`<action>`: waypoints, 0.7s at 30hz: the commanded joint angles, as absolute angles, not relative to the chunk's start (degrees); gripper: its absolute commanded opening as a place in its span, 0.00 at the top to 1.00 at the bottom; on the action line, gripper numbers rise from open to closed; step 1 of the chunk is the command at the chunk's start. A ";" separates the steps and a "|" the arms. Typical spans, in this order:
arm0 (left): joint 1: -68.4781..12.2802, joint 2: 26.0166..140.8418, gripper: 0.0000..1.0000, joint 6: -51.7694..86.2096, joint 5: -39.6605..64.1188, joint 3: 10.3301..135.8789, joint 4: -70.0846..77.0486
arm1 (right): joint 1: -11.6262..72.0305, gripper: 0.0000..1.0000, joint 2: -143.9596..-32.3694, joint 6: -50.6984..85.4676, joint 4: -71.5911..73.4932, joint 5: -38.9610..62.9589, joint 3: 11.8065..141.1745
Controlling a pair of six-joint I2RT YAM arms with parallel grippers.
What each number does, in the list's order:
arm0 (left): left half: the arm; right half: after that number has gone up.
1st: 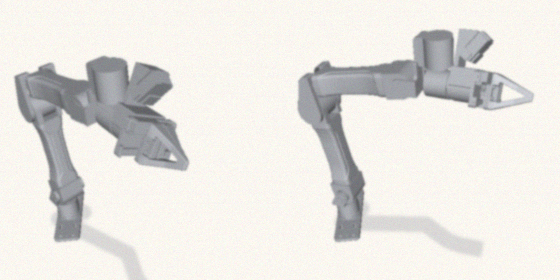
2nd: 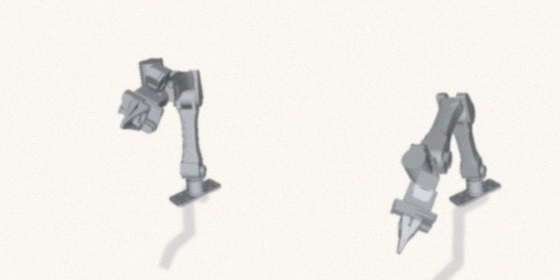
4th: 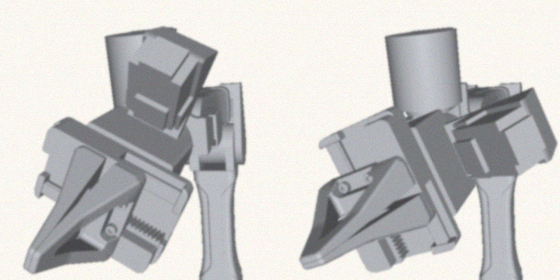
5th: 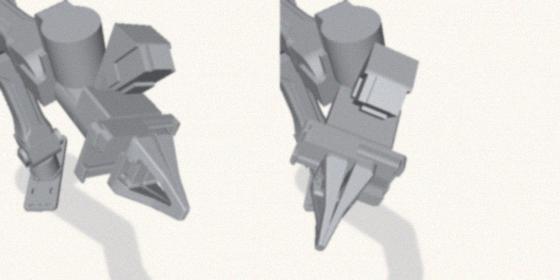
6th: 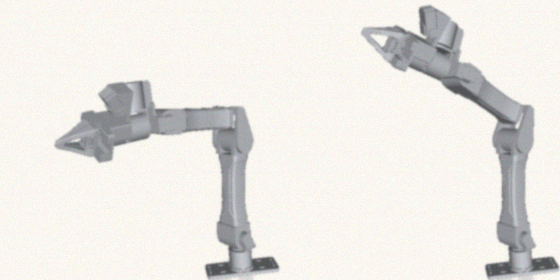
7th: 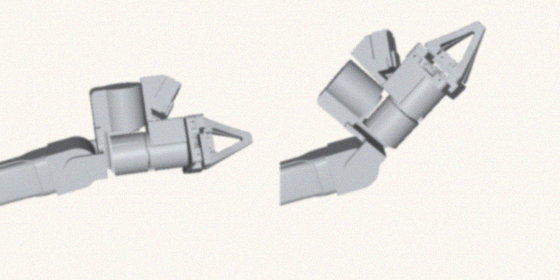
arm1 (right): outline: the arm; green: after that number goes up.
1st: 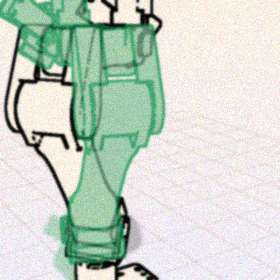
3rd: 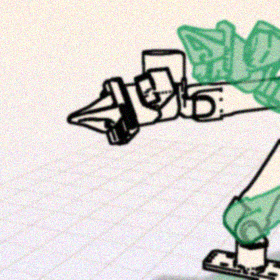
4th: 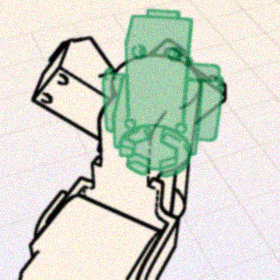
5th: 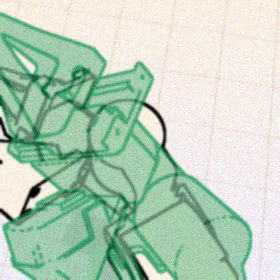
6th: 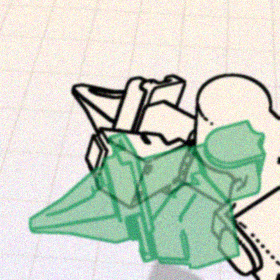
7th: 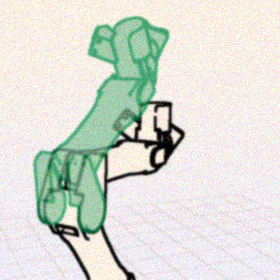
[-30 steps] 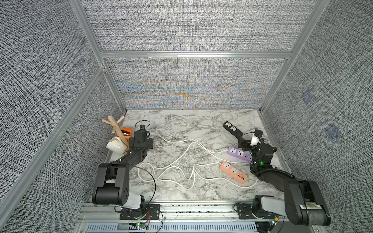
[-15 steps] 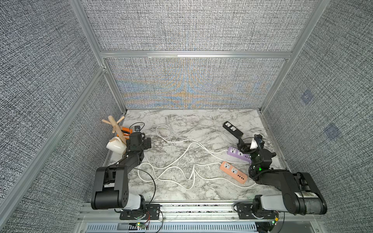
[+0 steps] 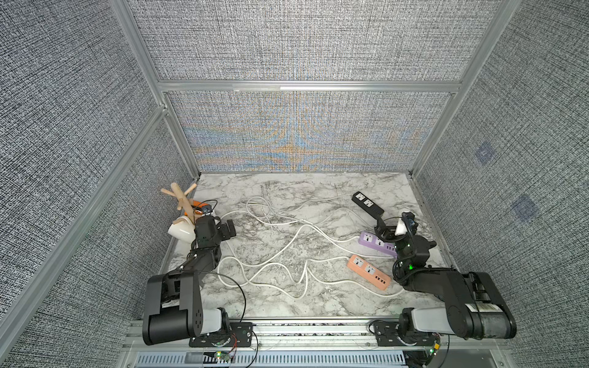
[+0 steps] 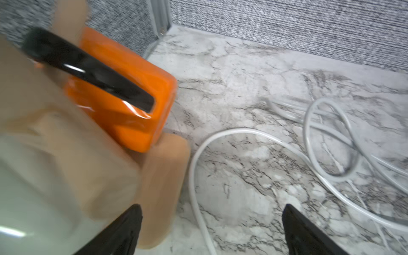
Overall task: Unwrap the cord wrapped around the power strip
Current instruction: Reset both arms
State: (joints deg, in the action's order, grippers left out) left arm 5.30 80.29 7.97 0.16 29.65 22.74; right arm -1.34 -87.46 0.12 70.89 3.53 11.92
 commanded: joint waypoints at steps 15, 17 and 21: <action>-5.06 84.25 0.00 5.95 -15.69 26.61 35.68 | -1.21 0.02 -87.37 -0.35 73.40 3.34 12.10; -5.04 85.11 0.00 5.32 -15.73 25.45 39.44 | -1.15 0.02 -87.41 -0.37 73.35 3.34 12.15; -5.10 84.57 0.00 5.70 -15.73 26.01 37.48 | -1.18 0.02 -87.38 -0.44 73.31 3.25 12.16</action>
